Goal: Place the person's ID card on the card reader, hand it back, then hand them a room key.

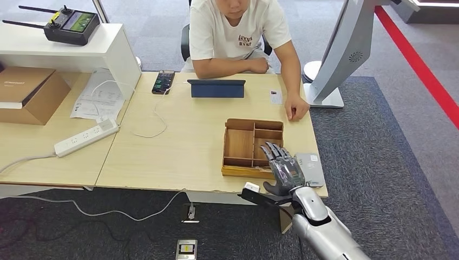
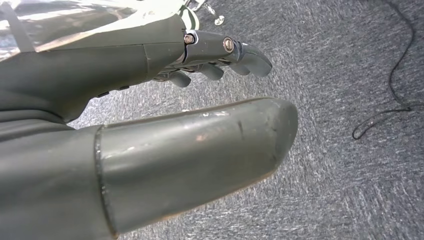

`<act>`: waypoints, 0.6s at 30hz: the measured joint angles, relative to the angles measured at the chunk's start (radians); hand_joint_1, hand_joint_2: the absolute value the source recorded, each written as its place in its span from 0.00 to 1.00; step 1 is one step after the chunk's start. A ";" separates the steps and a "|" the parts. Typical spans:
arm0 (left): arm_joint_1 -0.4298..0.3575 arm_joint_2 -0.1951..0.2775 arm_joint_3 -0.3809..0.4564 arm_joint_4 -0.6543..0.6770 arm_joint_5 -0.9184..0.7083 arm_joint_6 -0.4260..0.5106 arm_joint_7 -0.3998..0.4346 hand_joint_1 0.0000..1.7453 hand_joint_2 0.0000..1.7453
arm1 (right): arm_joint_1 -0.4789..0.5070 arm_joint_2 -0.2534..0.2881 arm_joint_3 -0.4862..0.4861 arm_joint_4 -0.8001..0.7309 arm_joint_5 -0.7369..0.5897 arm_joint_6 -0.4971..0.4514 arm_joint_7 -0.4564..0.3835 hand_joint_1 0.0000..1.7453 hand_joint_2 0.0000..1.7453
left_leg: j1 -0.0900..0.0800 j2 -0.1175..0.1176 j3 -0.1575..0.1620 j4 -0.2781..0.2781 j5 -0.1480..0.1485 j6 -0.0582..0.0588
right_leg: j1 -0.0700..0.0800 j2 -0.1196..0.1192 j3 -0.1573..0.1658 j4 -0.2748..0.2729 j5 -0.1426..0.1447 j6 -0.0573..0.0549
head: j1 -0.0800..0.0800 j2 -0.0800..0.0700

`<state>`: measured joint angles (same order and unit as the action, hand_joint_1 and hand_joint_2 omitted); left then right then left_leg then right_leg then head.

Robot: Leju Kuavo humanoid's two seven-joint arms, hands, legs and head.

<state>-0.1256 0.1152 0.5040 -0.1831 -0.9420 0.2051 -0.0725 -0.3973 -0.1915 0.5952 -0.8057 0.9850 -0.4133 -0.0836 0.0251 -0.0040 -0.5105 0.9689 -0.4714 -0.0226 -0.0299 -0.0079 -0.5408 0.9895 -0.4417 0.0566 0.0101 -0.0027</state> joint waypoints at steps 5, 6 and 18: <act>0.000 0.000 0.000 0.000 -0.002 0.004 -0.003 0.00 0.00 | 0.000 -0.010 -0.008 0.006 -0.005 0.000 -0.001 0.00 1.00 | 0.000 0.000 0.000 0.000 0.000 0.000 | 0.000 0.000 0.000 0.000 0.000 0.000 | 0.000 0.000; 0.000 0.000 0.000 0.000 -0.002 0.004 -0.003 0.00 0.00 | 0.000 -0.012 -0.009 0.007 -0.006 0.000 -0.001 0.00 1.00 | 0.000 0.000 0.000 0.000 0.000 0.000 | 0.000 0.000 0.000 0.000 0.000 0.000 | 0.000 0.000; 0.000 0.000 0.000 0.000 -0.007 0.006 -0.005 0.00 0.00 | 0.000 -0.018 -0.010 0.015 -0.020 -0.003 -0.010 0.00 1.00 | 0.000 0.000 0.000 0.000 0.000 0.000 | 0.000 0.000 0.000 0.000 0.000 0.000 | 0.000 0.000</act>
<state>-0.1257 0.1152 0.5043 -0.1831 -0.9492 0.2113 -0.0771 -0.3972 -0.2092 0.5851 -0.7905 0.9653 -0.4166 -0.0938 0.0251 -0.0040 -0.5106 0.9689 -0.4714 -0.0226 -0.0299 -0.0079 -0.5408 0.9895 -0.4417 0.0566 0.0103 -0.0027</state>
